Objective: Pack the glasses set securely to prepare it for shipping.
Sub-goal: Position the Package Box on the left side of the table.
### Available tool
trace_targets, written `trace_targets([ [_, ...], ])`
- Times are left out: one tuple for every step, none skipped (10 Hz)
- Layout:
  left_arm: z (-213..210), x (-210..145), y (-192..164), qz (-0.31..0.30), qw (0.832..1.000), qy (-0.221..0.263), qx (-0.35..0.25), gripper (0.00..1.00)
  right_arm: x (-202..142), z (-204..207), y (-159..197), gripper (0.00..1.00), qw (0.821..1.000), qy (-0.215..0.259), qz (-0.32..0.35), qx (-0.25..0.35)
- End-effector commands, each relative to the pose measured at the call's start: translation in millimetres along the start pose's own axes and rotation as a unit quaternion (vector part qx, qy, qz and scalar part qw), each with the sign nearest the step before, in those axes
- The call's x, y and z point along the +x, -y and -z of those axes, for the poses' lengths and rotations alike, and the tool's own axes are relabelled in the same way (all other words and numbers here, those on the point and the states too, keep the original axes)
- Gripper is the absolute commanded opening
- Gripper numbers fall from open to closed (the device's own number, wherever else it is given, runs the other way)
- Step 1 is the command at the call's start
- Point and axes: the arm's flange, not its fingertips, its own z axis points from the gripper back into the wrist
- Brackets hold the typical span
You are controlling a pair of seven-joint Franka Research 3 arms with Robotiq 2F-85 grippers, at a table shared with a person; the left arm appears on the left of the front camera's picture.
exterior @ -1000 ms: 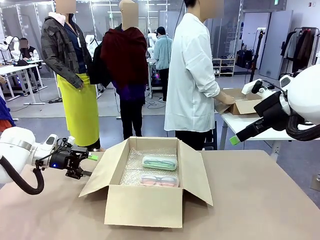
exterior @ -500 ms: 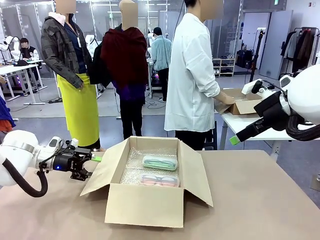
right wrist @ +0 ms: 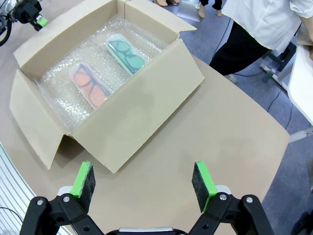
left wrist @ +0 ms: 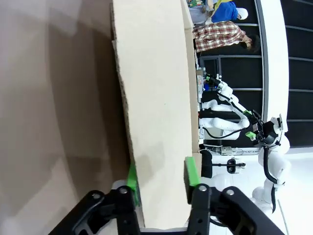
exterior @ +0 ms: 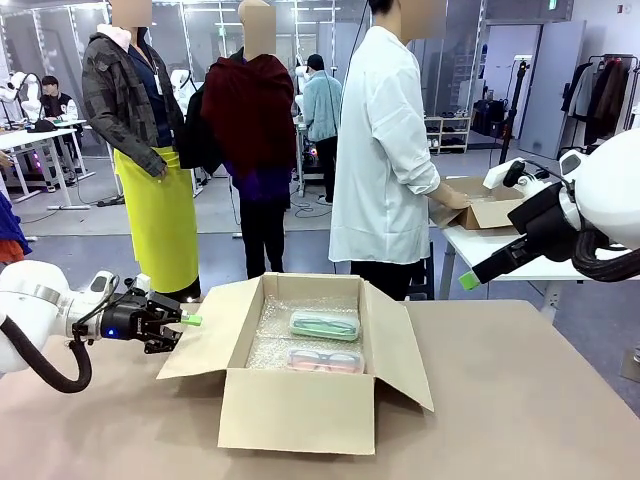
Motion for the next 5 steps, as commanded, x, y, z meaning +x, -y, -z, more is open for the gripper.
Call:
trace_targets([
  [2.5,-2.5,7.7,0.016,1.000,0.005,-0.023,0.06,-2.4,-0.1,-3.8,1.00,1.000,0.004,0.007,-0.005],
  [4.8,-4.1,9.6,0.019,1.000,0.001,-0.022,0.00,-2.4,-0.1,-3.8,1.00,1.000,0.004,0.007,-0.005],
  [5.8,-4.3,10.2,0.020,1.000,0.000,-0.021,0.00,-2.4,-0.1,-3.8,1.00,1.000,0.004,0.007,-0.005],
  [6.6,-4.5,9.8,0.020,1.000,0.000,-0.019,0.00,-2.4,-0.1,-3.8,1.00,1.000,0.004,0.007,-0.005],
  [8.6,-4.7,9.0,0.019,1.000,0.000,-0.018,0.00,-2.4,-0.1,-3.8,1.00,1.000,0.004,0.007,-0.005],
])
